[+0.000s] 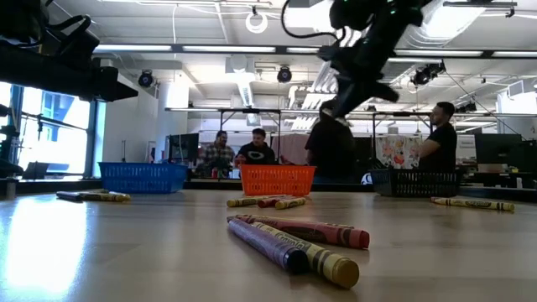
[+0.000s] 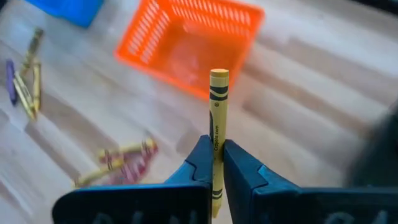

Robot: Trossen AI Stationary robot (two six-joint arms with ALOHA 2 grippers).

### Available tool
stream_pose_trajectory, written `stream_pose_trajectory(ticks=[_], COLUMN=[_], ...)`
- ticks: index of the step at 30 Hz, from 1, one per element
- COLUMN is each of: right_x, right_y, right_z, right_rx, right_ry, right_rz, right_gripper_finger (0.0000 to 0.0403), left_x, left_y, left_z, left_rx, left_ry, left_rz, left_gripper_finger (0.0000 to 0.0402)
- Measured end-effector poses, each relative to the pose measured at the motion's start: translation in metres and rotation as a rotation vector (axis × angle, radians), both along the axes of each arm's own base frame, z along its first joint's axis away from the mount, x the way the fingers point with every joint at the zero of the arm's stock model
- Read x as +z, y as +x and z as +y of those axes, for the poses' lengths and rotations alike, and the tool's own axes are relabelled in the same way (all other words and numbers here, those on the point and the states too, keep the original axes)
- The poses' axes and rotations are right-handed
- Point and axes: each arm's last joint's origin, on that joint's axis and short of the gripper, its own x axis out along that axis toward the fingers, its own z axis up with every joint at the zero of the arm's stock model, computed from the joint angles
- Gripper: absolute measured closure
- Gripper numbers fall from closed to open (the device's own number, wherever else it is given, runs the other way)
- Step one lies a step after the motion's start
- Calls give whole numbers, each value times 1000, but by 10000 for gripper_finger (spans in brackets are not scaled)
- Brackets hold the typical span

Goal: Sort crayons
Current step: Put the yellow crayon into the orange bin

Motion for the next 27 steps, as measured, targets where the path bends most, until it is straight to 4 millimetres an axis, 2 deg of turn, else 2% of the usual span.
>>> stream_pose_trajectory(ticks=[5, 13, 20, 27], right_x=[-15, -43, -60, -61], right_y=[25, 50, 65, 67], right_z=[-21, -45, -58, -67], right_rx=[5, 6, 2, 1], right_ry=[-39, -41, -71, -108], right_rz=[-37, -35, -89, -120], right_gripper_finger=[393, 389, 388, 384], left_x=[0, 0, 0, 0], left_y=[0, 0, 0, 0], left_z=[0, 0, 0, 0], left_rx=[0, 1, 1, 1], left_ry=[0, 0, 0, 0], left_rz=[0, 0, 0, 0], left_gripper_finger=[342, 342, 342, 342])
